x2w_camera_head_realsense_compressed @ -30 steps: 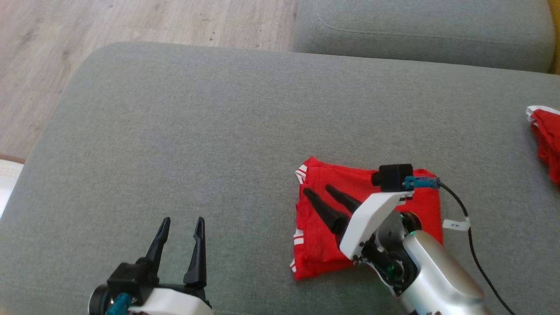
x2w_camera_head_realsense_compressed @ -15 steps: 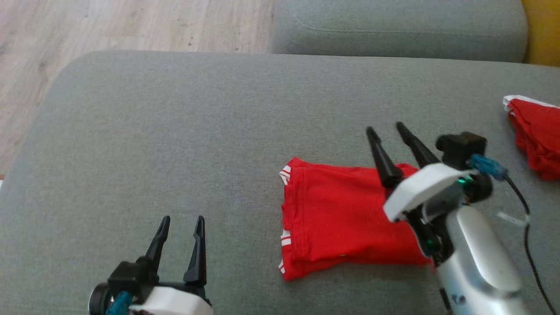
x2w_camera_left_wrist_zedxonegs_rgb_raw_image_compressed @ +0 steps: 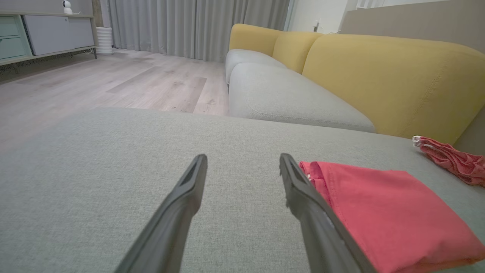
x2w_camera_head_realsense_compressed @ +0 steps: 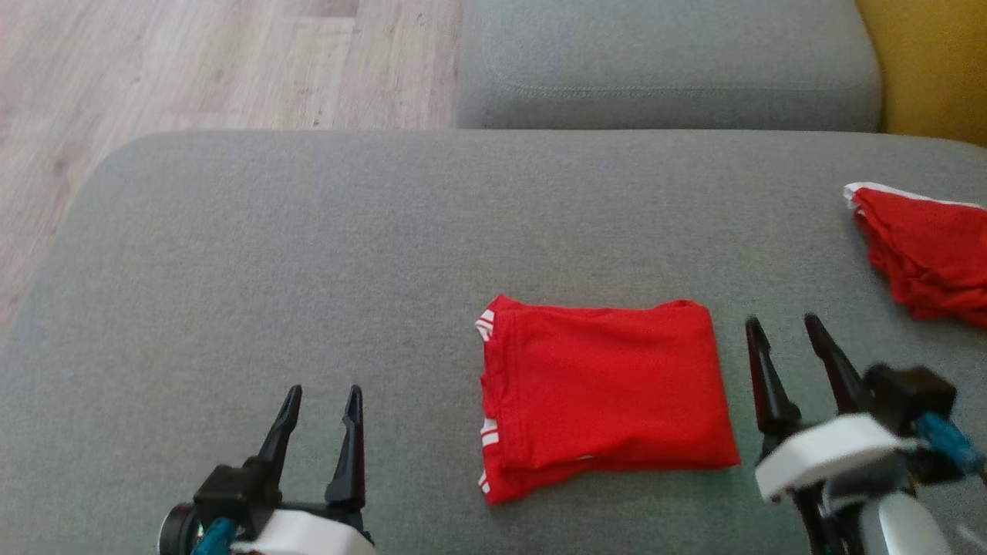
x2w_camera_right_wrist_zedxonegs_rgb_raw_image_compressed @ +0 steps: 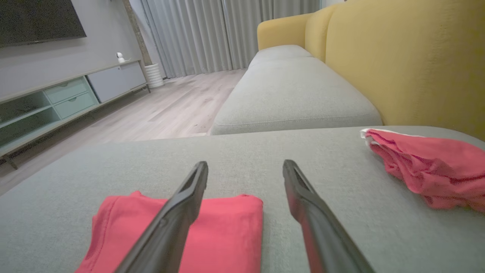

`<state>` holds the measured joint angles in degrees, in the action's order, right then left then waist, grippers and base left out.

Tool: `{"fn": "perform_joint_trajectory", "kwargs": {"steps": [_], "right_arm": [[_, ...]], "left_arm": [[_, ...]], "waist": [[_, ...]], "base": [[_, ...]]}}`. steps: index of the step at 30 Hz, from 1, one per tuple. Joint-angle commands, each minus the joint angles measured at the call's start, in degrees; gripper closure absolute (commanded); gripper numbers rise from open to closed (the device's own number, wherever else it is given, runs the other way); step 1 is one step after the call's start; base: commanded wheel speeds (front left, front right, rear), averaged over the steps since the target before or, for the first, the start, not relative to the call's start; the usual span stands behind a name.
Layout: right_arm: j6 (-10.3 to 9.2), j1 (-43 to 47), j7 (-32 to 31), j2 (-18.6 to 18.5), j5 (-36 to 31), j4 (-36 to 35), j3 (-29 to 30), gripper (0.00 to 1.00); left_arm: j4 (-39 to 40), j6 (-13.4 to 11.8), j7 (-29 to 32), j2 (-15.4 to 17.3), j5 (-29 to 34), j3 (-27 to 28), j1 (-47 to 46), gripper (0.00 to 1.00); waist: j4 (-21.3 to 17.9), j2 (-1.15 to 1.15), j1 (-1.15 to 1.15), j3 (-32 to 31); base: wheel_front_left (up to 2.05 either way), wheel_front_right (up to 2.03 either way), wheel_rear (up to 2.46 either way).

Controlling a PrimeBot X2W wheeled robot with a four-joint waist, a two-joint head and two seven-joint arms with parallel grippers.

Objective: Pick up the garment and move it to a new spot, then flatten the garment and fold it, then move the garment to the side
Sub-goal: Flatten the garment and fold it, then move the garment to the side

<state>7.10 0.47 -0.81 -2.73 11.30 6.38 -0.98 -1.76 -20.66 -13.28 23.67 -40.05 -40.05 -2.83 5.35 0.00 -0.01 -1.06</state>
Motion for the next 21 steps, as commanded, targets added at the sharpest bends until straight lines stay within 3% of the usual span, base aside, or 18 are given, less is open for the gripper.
{"fn": "perform_joint_trajectory", "kwargs": {"steps": [1,7,21], "right_arm": [[0.39,-1.3,0.8,-0.1,-0.7,-2.6,-0.9,0.00],[0.39,4.1,3.1,-0.1,-0.8,-4.4,-0.6,0.00],[0.39,4.7,4.8,-0.1,-0.5,-1.9,-1.3,0.00]], "left_arm": [[1.2,-0.1,-0.8,0.6,-0.2,2.7,-1.3,0.00],[-0.2,-0.3,-1.3,1.1,-0.9,4.2,1.4,0.00],[-2.0,-0.3,-1.4,0.9,-1.0,4.9,1.8,0.00]], "waist": [[-0.2,0.00,0.01,-0.5],[-1.1,0.00,0.01,-2.1],[-1.4,0.00,0.01,-2.2]], "base": [[0.00,0.00,0.00],[0.00,0.00,0.00],[0.00,0.00,0.00]]}}
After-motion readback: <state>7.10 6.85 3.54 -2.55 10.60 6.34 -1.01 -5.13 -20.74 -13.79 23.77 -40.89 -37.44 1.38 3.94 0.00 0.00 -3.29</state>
